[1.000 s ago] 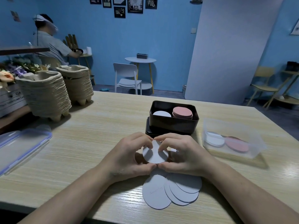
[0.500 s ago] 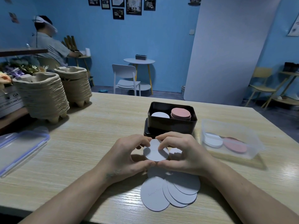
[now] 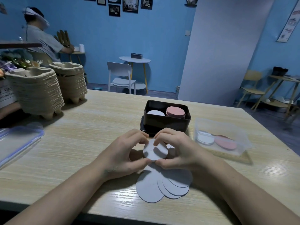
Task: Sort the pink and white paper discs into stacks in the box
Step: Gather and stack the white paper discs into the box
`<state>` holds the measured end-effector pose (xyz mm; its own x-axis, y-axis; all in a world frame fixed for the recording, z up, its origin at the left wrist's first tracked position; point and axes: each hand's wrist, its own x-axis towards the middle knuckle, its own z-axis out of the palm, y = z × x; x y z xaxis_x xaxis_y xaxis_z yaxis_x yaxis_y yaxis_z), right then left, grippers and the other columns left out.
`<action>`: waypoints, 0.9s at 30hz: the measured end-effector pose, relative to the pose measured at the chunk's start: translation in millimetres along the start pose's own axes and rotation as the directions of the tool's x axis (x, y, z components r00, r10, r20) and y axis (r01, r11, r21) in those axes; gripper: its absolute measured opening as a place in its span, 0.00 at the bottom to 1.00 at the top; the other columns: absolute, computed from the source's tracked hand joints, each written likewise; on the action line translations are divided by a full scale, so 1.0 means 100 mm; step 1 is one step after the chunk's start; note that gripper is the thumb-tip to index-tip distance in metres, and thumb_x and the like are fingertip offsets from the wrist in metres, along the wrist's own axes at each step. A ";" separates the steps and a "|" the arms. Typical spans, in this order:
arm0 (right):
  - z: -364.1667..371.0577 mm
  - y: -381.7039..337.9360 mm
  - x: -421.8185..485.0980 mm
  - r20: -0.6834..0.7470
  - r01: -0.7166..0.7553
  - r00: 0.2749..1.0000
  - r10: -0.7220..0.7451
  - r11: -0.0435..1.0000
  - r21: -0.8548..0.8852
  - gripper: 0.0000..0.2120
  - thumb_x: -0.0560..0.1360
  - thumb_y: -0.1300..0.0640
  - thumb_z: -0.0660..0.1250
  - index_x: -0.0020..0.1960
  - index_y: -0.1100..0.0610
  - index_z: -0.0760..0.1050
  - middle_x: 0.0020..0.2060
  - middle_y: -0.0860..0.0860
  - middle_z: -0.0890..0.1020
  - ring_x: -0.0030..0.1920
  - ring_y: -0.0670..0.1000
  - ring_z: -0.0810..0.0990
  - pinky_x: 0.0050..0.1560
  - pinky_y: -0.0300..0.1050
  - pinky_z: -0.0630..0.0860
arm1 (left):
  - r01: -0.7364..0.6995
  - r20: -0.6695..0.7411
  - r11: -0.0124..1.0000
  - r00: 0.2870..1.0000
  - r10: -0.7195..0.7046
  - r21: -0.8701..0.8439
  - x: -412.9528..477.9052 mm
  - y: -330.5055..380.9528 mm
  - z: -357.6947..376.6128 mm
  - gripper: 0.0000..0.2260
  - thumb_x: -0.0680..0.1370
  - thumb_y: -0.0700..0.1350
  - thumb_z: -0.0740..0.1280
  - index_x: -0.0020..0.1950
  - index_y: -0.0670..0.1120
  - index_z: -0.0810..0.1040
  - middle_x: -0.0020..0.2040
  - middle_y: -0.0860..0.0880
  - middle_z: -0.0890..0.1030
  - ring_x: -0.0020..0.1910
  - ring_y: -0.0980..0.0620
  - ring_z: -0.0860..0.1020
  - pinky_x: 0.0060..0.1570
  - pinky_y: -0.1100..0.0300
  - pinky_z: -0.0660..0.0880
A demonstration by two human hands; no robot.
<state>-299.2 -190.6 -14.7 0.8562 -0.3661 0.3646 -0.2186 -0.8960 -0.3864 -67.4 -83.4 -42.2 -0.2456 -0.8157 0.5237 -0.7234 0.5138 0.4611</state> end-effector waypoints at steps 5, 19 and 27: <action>-0.03 -0.11 -0.11 -0.016 -0.068 0.998 0.068 0.997 -0.022 0.20 0.69 0.46 0.77 0.57 0.51 0.77 0.55 0.44 0.75 0.50 0.47 0.79 0.50 0.45 0.78 | -0.035 -0.006 0.999 0.999 0.035 0.023 -0.06 0.13 -0.08 0.11 0.76 0.56 0.72 0.53 0.52 0.77 0.50 0.59 0.77 0.51 0.57 0.77 0.45 0.59 0.77; 0.06 -0.21 -0.49 -0.205 -0.188 0.963 0.176 0.982 -0.037 0.20 0.69 0.46 0.77 0.57 0.52 0.78 0.57 0.46 0.79 0.58 0.47 0.79 0.56 0.48 0.78 | -0.040 0.299 0.998 0.954 0.024 0.045 -0.15 0.20 -0.11 0.24 0.67 0.65 0.77 0.58 0.57 0.78 0.51 0.61 0.78 0.53 0.59 0.76 0.53 0.57 0.75; 0.07 -0.19 -0.39 -0.163 -0.216 0.966 0.202 0.974 -0.073 0.20 0.70 0.43 0.74 0.58 0.49 0.77 0.62 0.42 0.77 0.61 0.43 0.78 0.58 0.46 0.77 | 0.131 0.092 0.991 0.987 -0.133 0.024 -0.18 -0.07 -0.25 0.17 0.68 0.59 0.76 0.52 0.55 0.78 0.49 0.60 0.79 0.51 0.58 0.79 0.47 0.54 0.80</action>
<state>-324.9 -157.5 -27.0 0.7065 -0.5757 0.4116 -0.4323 -0.8115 -0.3931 -41.6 -65.6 -37.7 -0.2053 -0.8977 0.3899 -0.7646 0.3958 0.5087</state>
